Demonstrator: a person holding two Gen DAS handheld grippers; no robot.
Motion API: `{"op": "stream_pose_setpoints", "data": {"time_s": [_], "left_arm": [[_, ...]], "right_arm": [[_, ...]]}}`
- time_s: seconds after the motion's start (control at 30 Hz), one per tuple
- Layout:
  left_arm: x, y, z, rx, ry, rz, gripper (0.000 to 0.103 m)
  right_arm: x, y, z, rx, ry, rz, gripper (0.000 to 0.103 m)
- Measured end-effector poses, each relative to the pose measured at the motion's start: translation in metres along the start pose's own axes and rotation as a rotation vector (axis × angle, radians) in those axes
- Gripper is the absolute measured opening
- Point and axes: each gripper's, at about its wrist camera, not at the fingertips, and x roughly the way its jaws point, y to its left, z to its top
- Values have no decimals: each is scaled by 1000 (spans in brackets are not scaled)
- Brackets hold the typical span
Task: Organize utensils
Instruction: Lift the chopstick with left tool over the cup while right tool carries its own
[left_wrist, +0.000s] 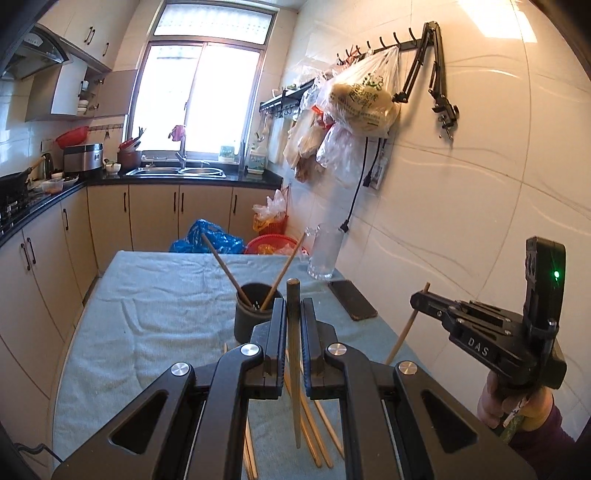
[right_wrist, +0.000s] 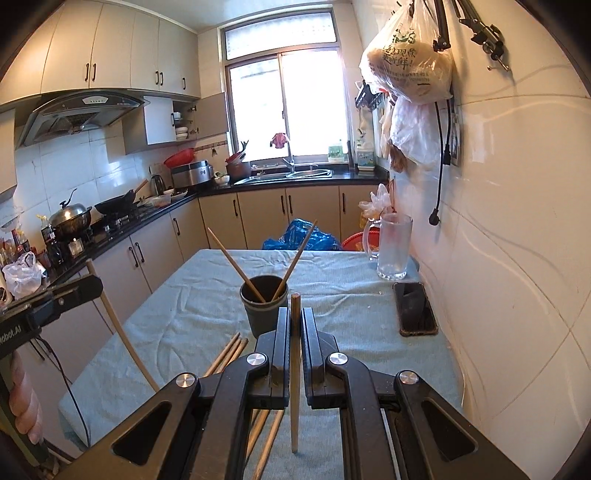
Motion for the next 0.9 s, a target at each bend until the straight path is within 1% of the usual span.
{"op": "stream_pose_setpoints", "data": {"time_s": [0.23, 0.47, 0.73, 0.9], "left_arm": [[17, 7, 30, 20, -26, 50, 7], [39, 10, 45, 41, -1, 94, 7], [59, 13, 72, 66, 2, 121, 7], [77, 14, 89, 63, 18, 114, 7]], "right_arm": [[10, -2, 27, -8, -20, 9, 6], [28, -4, 46, 2, -27, 22, 6], [43, -9, 72, 27, -37, 46, 6], [52, -9, 94, 45, -53, 69, 6]]}}
